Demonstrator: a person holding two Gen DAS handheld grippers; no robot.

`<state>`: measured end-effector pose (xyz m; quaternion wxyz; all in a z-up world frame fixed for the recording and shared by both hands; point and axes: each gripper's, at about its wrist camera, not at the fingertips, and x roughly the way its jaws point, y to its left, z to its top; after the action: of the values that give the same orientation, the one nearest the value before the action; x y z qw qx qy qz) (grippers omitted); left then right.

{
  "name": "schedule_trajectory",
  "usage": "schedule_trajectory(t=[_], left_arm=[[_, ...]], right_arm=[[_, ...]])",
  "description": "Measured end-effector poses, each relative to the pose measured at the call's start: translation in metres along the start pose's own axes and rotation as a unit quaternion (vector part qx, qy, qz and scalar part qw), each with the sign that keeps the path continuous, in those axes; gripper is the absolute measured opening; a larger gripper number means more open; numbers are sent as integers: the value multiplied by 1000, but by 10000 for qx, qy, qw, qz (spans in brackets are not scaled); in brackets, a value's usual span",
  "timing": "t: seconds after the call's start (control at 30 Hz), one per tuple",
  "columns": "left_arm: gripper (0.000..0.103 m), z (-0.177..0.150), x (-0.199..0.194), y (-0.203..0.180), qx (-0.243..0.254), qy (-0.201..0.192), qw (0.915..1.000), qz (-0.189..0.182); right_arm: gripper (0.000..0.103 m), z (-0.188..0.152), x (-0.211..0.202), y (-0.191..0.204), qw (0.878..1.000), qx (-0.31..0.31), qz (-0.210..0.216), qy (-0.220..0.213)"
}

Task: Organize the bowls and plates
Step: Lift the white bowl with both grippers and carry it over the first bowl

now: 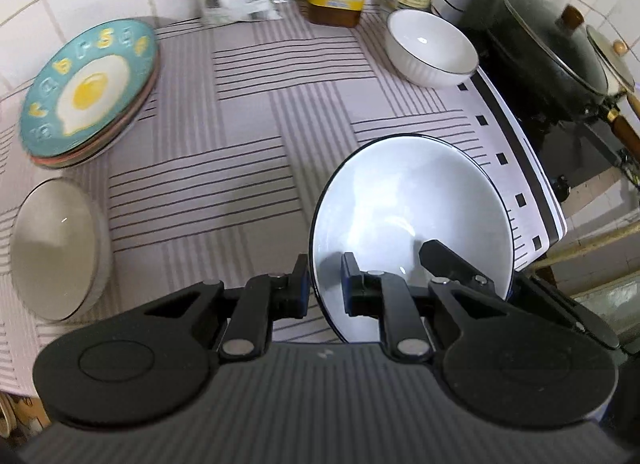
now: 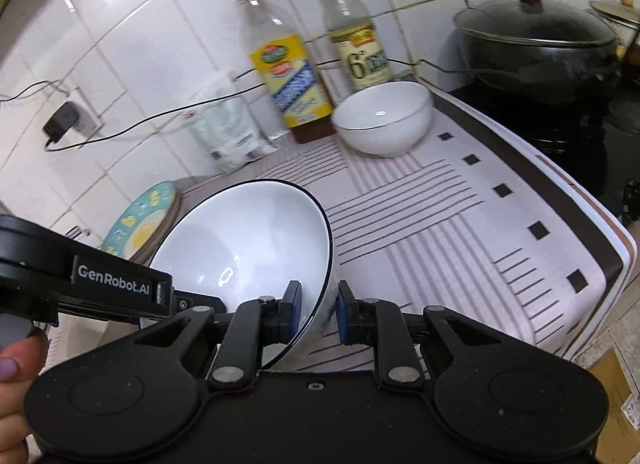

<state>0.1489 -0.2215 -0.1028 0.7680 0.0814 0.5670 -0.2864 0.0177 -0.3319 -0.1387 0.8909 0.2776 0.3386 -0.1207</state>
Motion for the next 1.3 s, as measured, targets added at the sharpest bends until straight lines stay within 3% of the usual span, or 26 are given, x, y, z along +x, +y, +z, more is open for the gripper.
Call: schedule_trajectory(t=[0.7, 1.07, 1.3], left_arm=[[14, -20, -84, 93, -698, -484, 9961, 230], [14, -22, -100, 173, -1402, -641, 9864, 566], [14, -31, -79, 215, -1870, -516, 9791, 610]], right_arm=[[22, 5, -17, 101, 9947, -590, 828, 164], [23, 8, 15, 173, 9777, -1577, 1311, 460], [22, 2, 55, 204, 9665, -1905, 1596, 644]])
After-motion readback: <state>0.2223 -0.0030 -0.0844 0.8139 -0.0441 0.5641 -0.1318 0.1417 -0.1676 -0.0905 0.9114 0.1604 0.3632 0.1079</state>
